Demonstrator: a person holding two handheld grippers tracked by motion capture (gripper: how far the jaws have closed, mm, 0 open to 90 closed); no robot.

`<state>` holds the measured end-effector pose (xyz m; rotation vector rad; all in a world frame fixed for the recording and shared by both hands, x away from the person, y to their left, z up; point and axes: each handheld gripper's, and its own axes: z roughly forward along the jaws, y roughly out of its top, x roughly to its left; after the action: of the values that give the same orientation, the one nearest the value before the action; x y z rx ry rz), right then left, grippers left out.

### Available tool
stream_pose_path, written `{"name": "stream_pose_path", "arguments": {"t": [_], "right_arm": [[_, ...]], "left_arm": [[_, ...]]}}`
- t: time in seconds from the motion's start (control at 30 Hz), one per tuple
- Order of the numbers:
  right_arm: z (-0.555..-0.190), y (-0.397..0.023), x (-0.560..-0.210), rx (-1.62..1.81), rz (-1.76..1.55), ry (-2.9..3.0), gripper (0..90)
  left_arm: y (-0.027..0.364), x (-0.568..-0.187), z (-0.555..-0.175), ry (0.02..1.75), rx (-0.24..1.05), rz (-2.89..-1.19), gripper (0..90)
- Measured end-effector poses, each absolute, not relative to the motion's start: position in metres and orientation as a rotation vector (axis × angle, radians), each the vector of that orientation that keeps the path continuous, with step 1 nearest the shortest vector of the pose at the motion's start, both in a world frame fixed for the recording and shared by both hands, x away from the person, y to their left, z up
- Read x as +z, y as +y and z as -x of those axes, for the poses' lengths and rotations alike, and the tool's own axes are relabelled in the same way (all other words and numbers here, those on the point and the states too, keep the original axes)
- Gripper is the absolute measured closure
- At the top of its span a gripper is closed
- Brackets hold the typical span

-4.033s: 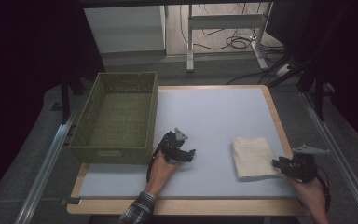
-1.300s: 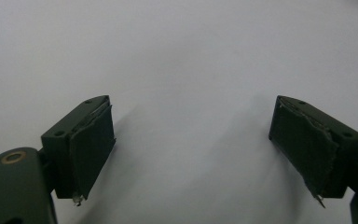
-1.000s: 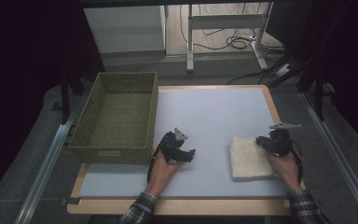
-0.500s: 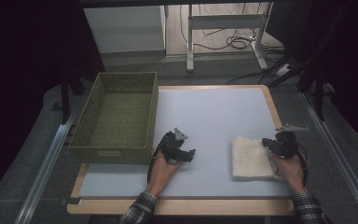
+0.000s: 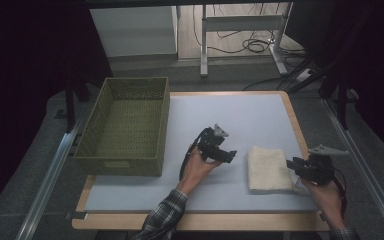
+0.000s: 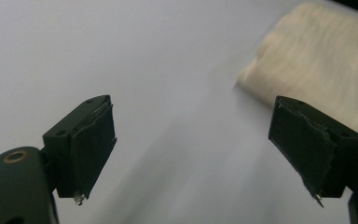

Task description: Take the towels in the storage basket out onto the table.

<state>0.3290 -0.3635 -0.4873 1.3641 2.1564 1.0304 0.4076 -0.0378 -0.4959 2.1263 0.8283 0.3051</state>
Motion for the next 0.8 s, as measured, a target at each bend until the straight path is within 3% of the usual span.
{"name": "stream_pose_path", "arguments": {"t": [0.3, 0.4, 0.6, 0.73, 0.8], "right_arm": [[-0.291, -0.364, -0.498, 1.006, -1.348, 2.18, 54.2], [-0.287, -0.364, -0.505, 0.988, -1.358, 2.179, 52.1], [-0.286, -0.36, -0.519, 0.977, -1.383, 2.184, 52.0], [-0.285, -0.358, -0.518, 0.975, -1.409, 2.196, 63.2], [-0.286, -0.357, -0.518, 1.017, -1.421, 2.221, 77.9]], "left_arm": [[-0.092, -0.51, -0.424, 0.8, 0.261, -2.155, 14.4], [-0.096, -0.522, -0.426, 0.83, 0.302, -2.205, 17.5], [-0.093, -0.531, -0.429, 0.837, 0.246, -2.189, 23.7], [-0.093, -0.531, -0.424, 0.795, 0.229, -2.188, 36.5], [-0.093, -0.531, -0.421, 0.777, 0.211, -2.181, 45.9]]}}
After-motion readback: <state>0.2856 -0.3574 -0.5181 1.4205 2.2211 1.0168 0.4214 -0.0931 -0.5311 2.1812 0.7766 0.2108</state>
